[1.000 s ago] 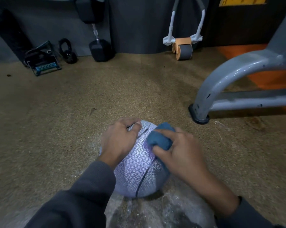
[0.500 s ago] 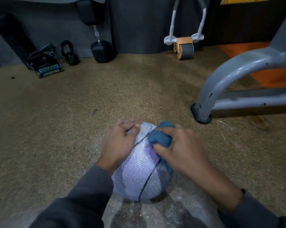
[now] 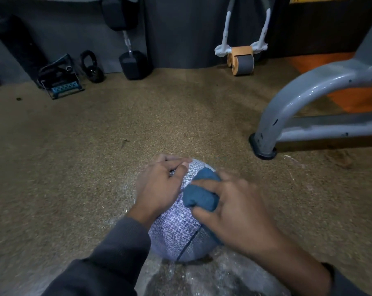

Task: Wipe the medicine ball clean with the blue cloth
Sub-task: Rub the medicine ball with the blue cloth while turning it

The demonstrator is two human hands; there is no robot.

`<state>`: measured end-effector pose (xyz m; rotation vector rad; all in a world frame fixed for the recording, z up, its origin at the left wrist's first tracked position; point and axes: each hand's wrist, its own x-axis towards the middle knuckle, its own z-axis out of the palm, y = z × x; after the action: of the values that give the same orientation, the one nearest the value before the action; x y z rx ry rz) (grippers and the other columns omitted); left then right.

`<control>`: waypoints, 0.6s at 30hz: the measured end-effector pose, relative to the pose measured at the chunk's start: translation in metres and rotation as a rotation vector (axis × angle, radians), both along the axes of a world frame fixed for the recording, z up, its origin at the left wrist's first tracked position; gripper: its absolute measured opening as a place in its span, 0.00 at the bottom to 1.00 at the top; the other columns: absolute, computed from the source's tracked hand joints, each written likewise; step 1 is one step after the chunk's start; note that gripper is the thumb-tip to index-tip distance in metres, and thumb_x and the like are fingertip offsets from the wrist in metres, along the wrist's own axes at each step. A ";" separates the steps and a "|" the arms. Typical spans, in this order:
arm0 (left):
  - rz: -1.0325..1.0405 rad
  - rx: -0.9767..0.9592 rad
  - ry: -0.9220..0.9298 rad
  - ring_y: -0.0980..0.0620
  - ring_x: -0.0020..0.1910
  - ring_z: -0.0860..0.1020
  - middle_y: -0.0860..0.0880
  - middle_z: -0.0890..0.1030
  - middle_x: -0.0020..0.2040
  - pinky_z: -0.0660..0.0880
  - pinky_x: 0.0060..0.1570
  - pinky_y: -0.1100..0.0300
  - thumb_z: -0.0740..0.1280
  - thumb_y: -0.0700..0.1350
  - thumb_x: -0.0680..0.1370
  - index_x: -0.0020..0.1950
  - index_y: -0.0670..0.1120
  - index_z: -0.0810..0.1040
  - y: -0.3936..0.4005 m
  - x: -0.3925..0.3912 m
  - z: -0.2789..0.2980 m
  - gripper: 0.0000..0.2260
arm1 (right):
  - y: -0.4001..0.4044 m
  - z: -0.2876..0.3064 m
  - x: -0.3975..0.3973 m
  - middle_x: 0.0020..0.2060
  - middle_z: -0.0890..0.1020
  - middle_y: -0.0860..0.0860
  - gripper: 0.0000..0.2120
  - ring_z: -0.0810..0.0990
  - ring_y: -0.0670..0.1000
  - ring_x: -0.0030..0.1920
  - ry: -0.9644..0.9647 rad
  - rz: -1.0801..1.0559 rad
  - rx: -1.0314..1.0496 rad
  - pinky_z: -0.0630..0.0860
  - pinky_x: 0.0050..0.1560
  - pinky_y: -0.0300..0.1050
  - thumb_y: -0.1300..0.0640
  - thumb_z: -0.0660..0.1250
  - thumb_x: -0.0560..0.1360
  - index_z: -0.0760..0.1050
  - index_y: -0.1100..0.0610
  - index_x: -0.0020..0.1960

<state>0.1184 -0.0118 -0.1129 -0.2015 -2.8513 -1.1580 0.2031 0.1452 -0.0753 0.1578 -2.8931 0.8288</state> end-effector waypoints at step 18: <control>-0.016 0.062 0.011 0.65 0.56 0.74 0.66 0.75 0.56 0.73 0.55 0.58 0.62 0.59 0.80 0.56 0.65 0.82 -0.005 0.003 -0.007 0.10 | 0.015 -0.002 -0.030 0.45 0.83 0.46 0.19 0.82 0.53 0.45 -0.009 -0.105 0.079 0.78 0.45 0.47 0.37 0.65 0.68 0.79 0.37 0.58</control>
<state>0.1218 -0.0170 -0.1198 -0.2267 -2.8043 -1.2427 0.1729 0.1604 -0.0777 0.0094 -2.9149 0.7002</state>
